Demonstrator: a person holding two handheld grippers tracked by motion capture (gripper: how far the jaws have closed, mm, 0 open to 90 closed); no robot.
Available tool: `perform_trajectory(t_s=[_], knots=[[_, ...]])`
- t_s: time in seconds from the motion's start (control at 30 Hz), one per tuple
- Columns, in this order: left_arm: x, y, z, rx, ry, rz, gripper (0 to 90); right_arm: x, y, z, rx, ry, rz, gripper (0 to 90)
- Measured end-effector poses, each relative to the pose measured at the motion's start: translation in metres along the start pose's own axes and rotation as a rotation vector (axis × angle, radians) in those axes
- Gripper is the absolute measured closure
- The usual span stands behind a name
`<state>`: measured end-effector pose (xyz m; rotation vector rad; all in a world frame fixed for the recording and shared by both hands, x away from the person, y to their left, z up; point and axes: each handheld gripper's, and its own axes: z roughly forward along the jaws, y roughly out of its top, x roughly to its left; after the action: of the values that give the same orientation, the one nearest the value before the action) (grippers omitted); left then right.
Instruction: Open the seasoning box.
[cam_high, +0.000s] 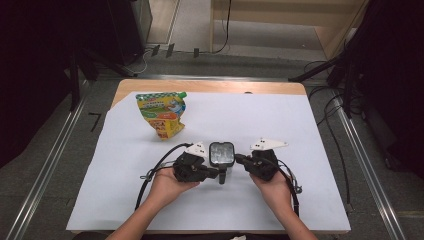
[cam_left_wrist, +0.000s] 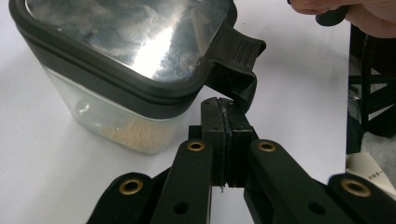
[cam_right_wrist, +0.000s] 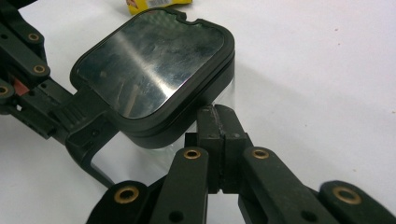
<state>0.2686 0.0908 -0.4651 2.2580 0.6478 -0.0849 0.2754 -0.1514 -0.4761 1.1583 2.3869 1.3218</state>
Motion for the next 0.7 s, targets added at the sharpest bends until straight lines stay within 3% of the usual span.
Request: perform_trajectory(t_s=[0.27, 0.47, 0.7], knots=[[-0.006, 0.004, 0.007, -0.011, -0.026, 0.006, 90.0, -0.004, 0.000, -0.007, -0.014, -0.007, 0.005, 90.0], [0.000, 0.004, -0.002, -0.003, -0.067, -0.008, 88.1, -0.004, -0.004, -0.018, -0.005, 0.005, 0.015, 90.0], [0.004, -0.001, -0.017, 0.001, -0.037, -0.003, 83.2, 0.009, -0.011, -0.031, 0.014, 0.040, -0.003, 90.0]])
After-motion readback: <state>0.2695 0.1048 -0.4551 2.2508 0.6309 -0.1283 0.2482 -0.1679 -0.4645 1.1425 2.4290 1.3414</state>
